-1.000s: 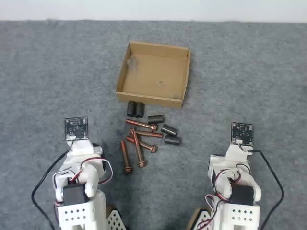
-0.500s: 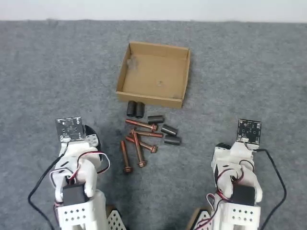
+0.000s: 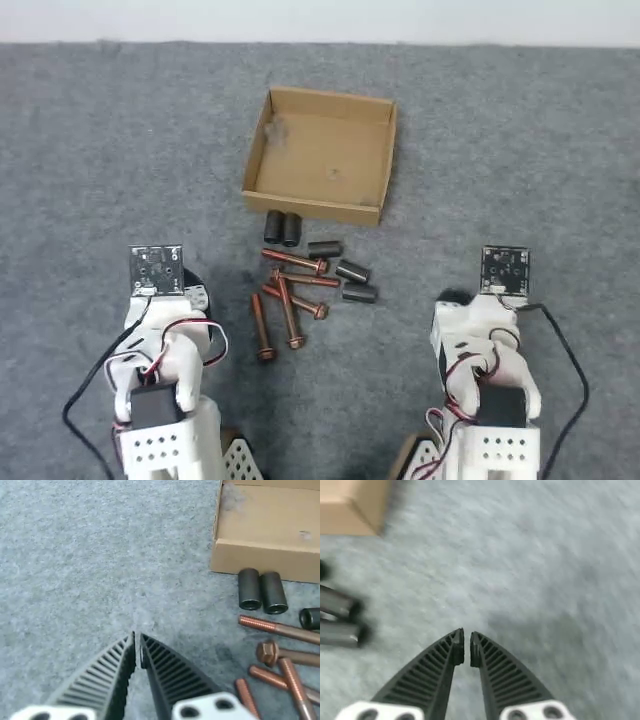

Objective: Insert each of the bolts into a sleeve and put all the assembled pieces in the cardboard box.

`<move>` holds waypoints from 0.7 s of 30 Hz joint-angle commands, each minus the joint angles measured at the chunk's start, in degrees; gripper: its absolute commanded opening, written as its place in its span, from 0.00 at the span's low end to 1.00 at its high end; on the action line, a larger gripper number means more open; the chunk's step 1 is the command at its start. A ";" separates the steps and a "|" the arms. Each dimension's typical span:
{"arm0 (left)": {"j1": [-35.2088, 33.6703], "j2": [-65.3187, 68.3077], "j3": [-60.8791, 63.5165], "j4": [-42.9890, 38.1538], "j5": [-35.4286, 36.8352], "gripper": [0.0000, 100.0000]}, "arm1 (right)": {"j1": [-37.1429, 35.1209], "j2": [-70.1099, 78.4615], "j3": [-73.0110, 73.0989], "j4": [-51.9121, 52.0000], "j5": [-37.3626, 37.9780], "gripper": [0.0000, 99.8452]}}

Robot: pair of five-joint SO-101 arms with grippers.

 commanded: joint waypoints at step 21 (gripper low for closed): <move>0.53 -0.79 -0.75 2.90 -6.07 0.01 | -12.97 -0.22 -2.73 -37.58 12.31 0.01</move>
